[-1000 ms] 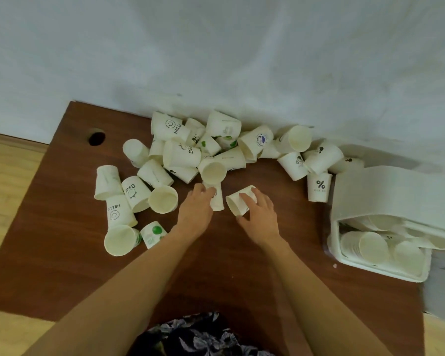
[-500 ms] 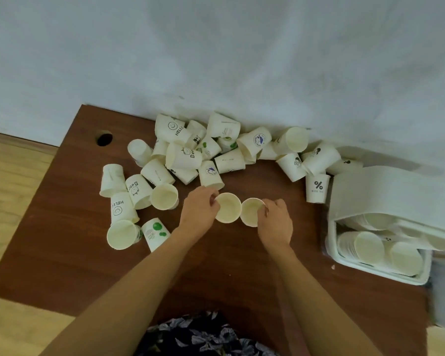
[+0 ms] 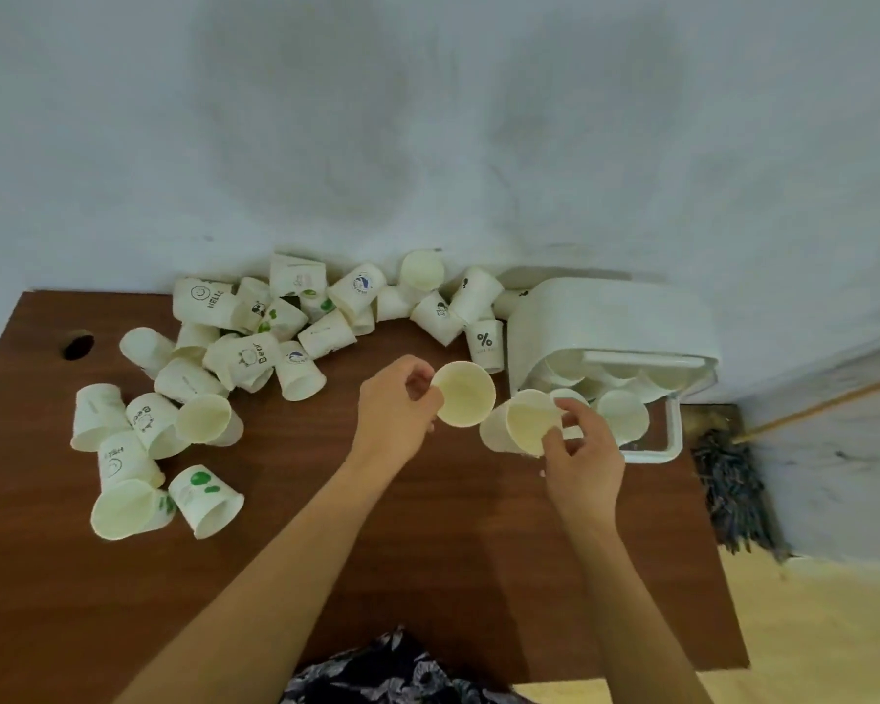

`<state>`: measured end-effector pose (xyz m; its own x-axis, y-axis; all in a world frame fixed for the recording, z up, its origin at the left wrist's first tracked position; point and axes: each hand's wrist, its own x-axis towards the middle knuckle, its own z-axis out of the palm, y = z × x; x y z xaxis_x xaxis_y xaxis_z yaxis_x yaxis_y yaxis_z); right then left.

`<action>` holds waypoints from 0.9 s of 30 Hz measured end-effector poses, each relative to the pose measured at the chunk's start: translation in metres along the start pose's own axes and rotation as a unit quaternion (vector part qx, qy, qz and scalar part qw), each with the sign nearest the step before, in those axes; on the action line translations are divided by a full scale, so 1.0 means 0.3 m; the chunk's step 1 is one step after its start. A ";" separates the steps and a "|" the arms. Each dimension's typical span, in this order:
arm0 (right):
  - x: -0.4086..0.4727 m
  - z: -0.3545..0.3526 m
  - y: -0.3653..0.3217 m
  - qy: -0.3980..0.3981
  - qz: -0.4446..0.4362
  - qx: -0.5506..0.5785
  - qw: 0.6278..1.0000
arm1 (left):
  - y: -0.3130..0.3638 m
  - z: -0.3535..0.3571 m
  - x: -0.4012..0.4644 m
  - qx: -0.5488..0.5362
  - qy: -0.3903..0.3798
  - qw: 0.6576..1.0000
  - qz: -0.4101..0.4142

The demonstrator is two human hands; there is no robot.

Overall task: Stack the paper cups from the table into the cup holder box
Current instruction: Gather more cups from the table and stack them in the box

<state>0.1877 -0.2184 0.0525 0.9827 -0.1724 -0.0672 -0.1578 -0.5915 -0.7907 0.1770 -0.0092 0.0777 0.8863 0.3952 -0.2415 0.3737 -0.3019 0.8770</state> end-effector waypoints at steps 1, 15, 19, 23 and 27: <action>0.008 -0.046 0.012 0.021 -0.010 0.008 1.000 | 0.032 0.032 -0.011 -0.006 -0.002 1.000 0.008; 0.209 -0.370 0.208 0.079 -0.040 0.004 0.996 | 0.229 0.457 -0.080 -0.057 -0.032 0.998 0.010; 0.252 -0.364 0.240 0.062 -0.016 0.007 0.998 | 0.207 0.513 -0.068 -0.044 -0.017 0.998 -0.037; 0.285 -0.348 0.273 0.007 0.002 0.009 1.000 | 0.167 0.545 -0.053 -0.028 -0.011 0.997 -0.070; 0.296 -0.344 0.290 -0.025 0.026 -0.010 0.999 | 0.126 0.563 -0.038 0.017 -0.025 0.997 -0.076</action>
<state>0.2513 -0.3665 0.0405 0.9766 -0.1642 -0.1388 -0.2105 -0.5987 -0.7728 0.2273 -0.1718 0.0434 0.8312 0.3944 -0.3918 0.5125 -0.2708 0.8149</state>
